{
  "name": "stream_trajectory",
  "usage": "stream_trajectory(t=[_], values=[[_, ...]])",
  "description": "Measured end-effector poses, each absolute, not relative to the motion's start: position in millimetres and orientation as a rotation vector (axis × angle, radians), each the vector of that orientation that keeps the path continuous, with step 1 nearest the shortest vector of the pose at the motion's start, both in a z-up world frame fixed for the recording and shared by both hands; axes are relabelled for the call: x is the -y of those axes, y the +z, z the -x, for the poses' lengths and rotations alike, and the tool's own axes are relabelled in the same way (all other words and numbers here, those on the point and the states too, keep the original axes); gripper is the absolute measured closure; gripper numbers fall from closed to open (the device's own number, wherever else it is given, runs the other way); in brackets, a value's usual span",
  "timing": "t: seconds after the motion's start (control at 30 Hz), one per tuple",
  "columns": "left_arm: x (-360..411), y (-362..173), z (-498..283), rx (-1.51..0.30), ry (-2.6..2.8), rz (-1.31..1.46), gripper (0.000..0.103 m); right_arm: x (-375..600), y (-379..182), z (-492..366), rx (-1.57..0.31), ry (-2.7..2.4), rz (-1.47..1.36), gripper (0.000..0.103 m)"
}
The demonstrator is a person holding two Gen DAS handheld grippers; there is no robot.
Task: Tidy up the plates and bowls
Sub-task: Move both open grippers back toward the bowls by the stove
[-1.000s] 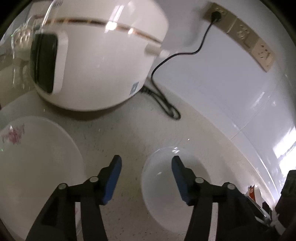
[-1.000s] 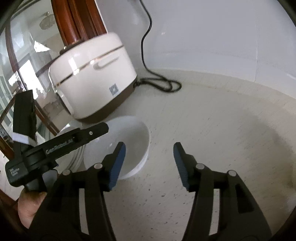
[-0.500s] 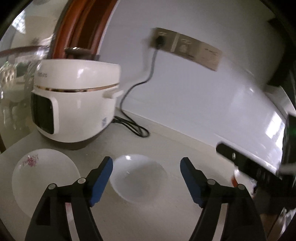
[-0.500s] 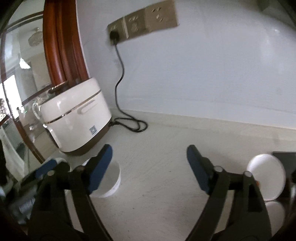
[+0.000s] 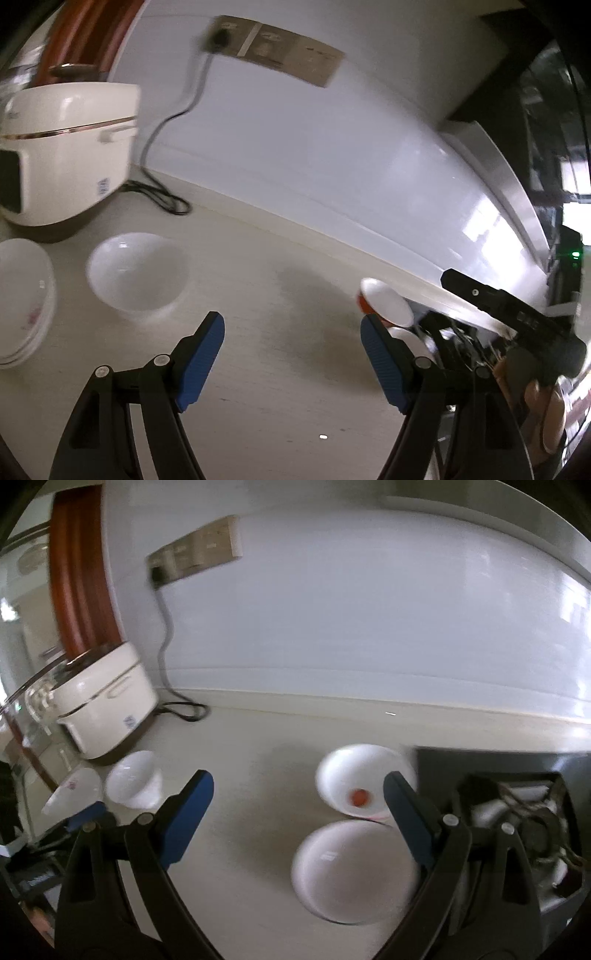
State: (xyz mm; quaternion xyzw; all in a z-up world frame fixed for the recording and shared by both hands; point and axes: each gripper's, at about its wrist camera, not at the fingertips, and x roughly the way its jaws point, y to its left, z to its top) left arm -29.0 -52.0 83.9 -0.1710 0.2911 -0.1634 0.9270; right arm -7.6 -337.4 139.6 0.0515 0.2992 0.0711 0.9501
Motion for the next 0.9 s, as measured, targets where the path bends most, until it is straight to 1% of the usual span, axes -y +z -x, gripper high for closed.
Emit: stream_trajectory(t=[0.2, 0.47, 0.73, 0.77, 0.9], values=[[87.9, 92.2, 8.1, -0.627, -0.420, 0.336, 0.026, 386.5, 135.3, -7.9, -0.678, 0.066, -0.177, 0.009], [136.0, 97.2, -44.7, -0.720, -0.437, 0.369, 0.027, 395.2, 123.4, -49.1, -0.731, -0.005, -0.151, 0.009], [162.8, 87.3, -89.5, -0.769, -0.427, 0.382, 0.029, 396.5, 100.4, -70.0, -0.711, -0.028, -0.100, 0.009], [165.6, 83.4, -95.3, -0.775, -0.432, 0.388, 0.029, 400.2, 97.0, -71.6, -0.713, -0.032, -0.111, 0.009], [175.6, 62.4, -114.4, -0.797, -0.458, 0.411, 0.042, 412.3, 87.5, -76.2, -0.722, -0.072, -0.126, 0.009]])
